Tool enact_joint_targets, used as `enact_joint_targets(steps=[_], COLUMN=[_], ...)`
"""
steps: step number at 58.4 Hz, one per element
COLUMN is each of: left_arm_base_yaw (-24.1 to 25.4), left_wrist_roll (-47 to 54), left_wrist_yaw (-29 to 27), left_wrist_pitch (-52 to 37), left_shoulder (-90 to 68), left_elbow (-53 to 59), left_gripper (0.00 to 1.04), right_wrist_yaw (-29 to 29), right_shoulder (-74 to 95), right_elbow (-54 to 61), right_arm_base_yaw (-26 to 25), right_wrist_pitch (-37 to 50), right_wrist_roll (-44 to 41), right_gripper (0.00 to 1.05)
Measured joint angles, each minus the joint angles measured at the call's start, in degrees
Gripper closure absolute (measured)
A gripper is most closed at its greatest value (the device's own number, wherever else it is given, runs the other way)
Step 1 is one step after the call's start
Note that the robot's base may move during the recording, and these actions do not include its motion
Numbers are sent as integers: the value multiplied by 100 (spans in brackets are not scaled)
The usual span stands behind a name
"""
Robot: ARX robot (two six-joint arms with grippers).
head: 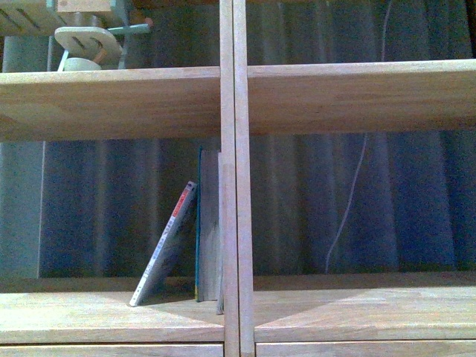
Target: Organize books on shelf
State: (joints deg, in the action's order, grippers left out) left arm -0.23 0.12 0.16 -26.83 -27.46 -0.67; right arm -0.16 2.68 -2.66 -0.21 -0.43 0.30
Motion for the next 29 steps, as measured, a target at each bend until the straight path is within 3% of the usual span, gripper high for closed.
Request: enact_joint_targets(steps=[29], left_arm_base_yaw=[0], left_wrist_roll=[0], left_wrist_yaw=[-17], left_wrist_pitch=[1163], left_shoulder=[1231], left_elbow=[0], left_gripper=[102], right_wrist_yaw=[-2], right_shoulder=[-232], right_elbow=[184], right_arm_base_yaw=[2], right_wrist_pitch=[26], right_wrist_roll=[0], right_gripper=[102])
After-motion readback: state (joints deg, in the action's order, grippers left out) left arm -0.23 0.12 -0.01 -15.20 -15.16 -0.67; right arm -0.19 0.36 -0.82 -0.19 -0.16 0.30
